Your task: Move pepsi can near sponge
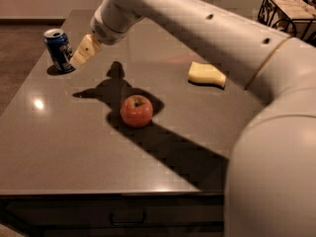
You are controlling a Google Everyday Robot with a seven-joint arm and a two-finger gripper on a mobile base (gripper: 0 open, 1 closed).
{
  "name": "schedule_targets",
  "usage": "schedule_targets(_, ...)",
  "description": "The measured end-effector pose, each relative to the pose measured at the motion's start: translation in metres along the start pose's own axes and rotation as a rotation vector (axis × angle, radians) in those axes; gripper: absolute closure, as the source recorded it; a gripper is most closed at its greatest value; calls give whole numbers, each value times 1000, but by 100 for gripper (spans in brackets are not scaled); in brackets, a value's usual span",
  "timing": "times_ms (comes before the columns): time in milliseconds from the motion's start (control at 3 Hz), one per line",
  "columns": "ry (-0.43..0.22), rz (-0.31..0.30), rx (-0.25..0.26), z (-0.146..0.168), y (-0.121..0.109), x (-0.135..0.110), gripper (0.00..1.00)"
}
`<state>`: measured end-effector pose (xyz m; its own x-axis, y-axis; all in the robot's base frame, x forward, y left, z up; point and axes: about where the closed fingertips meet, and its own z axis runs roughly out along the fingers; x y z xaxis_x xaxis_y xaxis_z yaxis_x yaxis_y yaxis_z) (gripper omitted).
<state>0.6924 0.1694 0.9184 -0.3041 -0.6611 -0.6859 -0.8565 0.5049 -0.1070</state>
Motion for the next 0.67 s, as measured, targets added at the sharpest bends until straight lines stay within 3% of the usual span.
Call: schedule_targets(667, -34, 3, -6, 60, 4, -39, 0)
